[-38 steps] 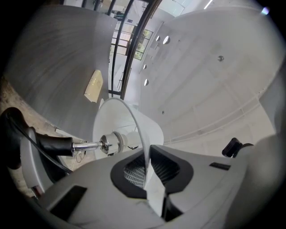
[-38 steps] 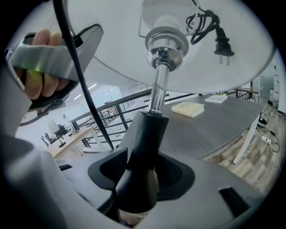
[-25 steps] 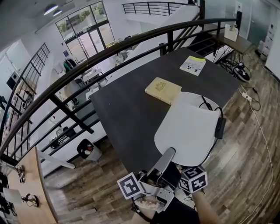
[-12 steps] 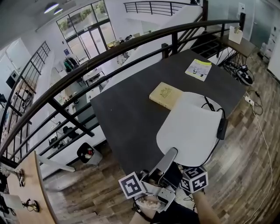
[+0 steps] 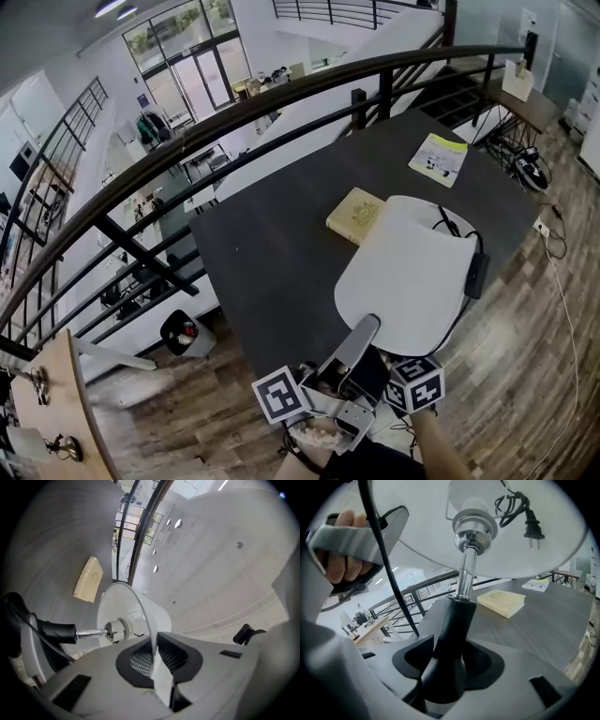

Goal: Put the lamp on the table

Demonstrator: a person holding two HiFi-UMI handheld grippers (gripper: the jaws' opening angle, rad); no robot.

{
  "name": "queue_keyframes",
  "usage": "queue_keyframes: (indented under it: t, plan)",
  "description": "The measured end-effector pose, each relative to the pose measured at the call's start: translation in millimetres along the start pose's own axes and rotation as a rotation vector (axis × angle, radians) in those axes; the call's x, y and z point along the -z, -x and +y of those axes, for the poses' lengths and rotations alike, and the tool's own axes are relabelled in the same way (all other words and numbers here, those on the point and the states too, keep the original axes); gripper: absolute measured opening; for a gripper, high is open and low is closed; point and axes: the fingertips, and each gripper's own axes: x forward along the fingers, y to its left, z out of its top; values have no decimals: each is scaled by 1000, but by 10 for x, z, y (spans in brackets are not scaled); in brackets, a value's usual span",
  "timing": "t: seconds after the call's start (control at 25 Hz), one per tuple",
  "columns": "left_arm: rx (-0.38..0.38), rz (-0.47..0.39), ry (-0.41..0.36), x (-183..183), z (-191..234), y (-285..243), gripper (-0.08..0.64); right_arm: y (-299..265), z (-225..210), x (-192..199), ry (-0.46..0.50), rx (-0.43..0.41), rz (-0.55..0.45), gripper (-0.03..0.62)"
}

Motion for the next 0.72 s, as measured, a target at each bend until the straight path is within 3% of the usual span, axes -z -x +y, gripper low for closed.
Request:
queue_keyframes:
  t: [0.72]
  plan:
    - [-10,-14,6,-981,220,-387,48,-863,-257,-580,41,-19,27,219]
